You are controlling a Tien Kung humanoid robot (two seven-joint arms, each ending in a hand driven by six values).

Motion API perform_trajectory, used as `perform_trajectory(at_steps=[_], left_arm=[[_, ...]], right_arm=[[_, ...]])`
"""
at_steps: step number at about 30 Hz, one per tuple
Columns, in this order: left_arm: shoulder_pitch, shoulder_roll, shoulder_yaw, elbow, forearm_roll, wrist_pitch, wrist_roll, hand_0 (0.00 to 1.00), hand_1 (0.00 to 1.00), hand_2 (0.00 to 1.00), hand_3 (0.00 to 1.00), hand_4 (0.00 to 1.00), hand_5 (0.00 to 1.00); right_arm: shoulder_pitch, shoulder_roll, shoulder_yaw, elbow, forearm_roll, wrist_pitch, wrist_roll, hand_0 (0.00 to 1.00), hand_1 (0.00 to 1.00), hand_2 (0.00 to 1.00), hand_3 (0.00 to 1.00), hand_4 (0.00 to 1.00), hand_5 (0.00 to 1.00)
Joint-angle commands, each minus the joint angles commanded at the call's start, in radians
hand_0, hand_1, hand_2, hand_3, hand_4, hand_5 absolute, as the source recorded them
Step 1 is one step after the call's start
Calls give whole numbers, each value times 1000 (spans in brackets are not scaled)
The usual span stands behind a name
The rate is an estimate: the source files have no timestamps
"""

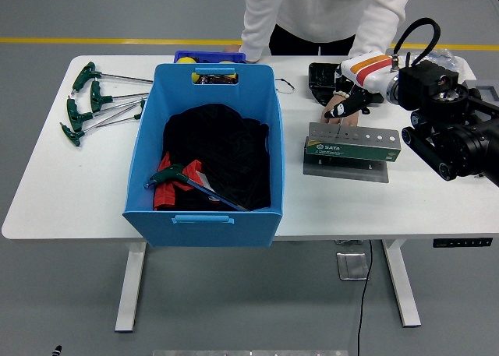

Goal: Lift tool from toolbox,place it in box,lift tool from toolbox,place it in box

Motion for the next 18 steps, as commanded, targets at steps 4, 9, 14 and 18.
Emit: perform_trajectory(at_steps=[4,9,14,18], left_arm=[[-1,0,-1,0,2,0,1,681,676,734,770,945,841],[-2,0,-5,0,7,0,2,681,676,733,770,945,841],[-2,0,-4,1,5,-1,1,681,675,733,770,945,839],[-3,0,0,1,0,-1,0,681,675,733,770,945,839]], right_arm=[[-3,9,-17,1,0,9,2,718,606,646,588,998,647],[-3,14,-48,13,-3,11,5,717,606,646,570,998,662],[-3,15,-71,29,-9,14,7,717,599,639,539,998,666],[-5,18,-83,27,-17,19,8,717,599,639,539,998,666]])
